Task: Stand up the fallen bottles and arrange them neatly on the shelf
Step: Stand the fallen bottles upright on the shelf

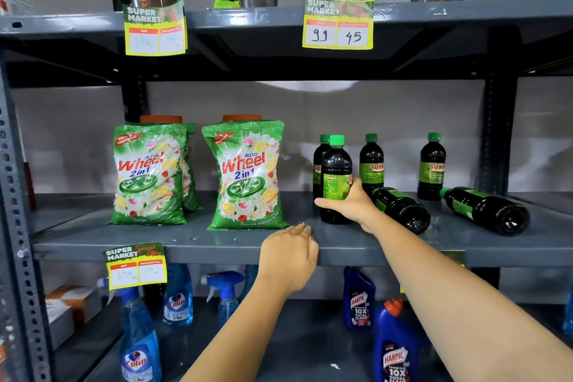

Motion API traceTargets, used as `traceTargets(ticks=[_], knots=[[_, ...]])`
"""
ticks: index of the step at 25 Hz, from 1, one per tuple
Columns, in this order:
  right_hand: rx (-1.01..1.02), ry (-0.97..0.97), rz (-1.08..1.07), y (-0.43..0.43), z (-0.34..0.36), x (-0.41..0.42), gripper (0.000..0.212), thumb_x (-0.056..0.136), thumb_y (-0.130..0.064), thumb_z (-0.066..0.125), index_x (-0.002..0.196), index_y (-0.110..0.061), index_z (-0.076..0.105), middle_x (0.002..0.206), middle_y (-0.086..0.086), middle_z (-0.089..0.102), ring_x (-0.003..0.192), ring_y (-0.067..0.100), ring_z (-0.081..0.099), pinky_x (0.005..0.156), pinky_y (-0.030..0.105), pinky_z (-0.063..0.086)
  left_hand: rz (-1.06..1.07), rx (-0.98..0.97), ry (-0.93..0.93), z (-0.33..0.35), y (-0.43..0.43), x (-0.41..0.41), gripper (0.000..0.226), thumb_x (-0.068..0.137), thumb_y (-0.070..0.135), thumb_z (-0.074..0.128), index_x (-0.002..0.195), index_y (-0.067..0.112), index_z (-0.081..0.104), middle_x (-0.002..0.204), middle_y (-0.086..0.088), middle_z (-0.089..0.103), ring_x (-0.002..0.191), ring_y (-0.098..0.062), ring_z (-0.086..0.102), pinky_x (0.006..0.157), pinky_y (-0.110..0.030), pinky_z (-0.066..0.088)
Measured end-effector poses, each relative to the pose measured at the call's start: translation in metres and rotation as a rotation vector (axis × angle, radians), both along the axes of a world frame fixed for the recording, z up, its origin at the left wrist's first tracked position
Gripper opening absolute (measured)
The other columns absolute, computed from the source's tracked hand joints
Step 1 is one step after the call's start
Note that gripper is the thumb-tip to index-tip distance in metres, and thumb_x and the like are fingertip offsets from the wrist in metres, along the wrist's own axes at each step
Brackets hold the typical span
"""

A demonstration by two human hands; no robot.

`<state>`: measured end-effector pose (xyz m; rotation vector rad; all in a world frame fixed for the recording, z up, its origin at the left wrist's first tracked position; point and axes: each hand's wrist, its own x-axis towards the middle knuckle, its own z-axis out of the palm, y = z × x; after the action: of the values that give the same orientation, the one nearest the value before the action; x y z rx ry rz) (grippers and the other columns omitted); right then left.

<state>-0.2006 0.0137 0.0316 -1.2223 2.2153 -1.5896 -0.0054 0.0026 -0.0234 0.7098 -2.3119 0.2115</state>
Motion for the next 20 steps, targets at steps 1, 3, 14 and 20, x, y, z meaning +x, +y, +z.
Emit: traceTargets(ticks=[1, 3, 14, 20], knots=[[0.010, -0.049, 0.065, 0.001, -0.001, -0.005, 0.097, 0.055, -0.036, 0.088, 0.135, -0.014, 0.037, 0.127, 0.002, 0.057, 0.112, 0.021, 0.055, 0.096, 0.036, 0.046, -0.017, -0.022, 0.009, 0.000, 0.000, -0.001, 0.068, 0.084, 0.036, 0.010, 0.111, 0.011, 0.067, 0.119, -0.006, 0.068, 0.108, -0.022, 0.062, 0.087, -0.031, 0.049], [-0.022, -0.093, 0.102, 0.005, -0.002, -0.008, 0.077, 0.061, -0.021, 0.088, 0.127, -0.014, 0.049, 0.122, 0.004, 0.063, 0.106, 0.020, 0.059, 0.090, 0.031, 0.046, -0.033, -0.038, 0.028, -0.002, 0.000, -0.002, 0.075, 0.081, 0.039, 0.004, 0.119, 0.011, 0.063, 0.128, -0.006, 0.062, 0.116, -0.021, 0.057, 0.093, -0.031, 0.045], [0.013, -0.036, 0.130, 0.006, 0.004, -0.007, 0.070, 0.058, -0.015, 0.089, 0.119, -0.016, 0.054, 0.120, 0.008, 0.066, 0.105, 0.022, 0.062, 0.093, 0.034, 0.048, -0.008, -0.004, 0.046, -0.003, -0.002, -0.003, 0.071, 0.082, 0.038, 0.009, 0.118, 0.012, 0.064, 0.125, -0.006, 0.064, 0.116, -0.020, 0.058, 0.093, -0.029, 0.046], [0.042, 0.107, -0.100, 0.005, -0.001, 0.008, 0.103, 0.050, -0.044, 0.091, 0.130, -0.011, 0.036, 0.124, 0.009, 0.057, 0.113, 0.030, 0.057, 0.092, 0.044, 0.049, -0.002, -0.008, 0.043, -0.006, -0.005, -0.005, 0.077, 0.080, 0.040, 0.003, 0.125, 0.013, 0.059, 0.133, -0.005, 0.058, 0.123, -0.018, 0.052, 0.098, -0.029, 0.041]])
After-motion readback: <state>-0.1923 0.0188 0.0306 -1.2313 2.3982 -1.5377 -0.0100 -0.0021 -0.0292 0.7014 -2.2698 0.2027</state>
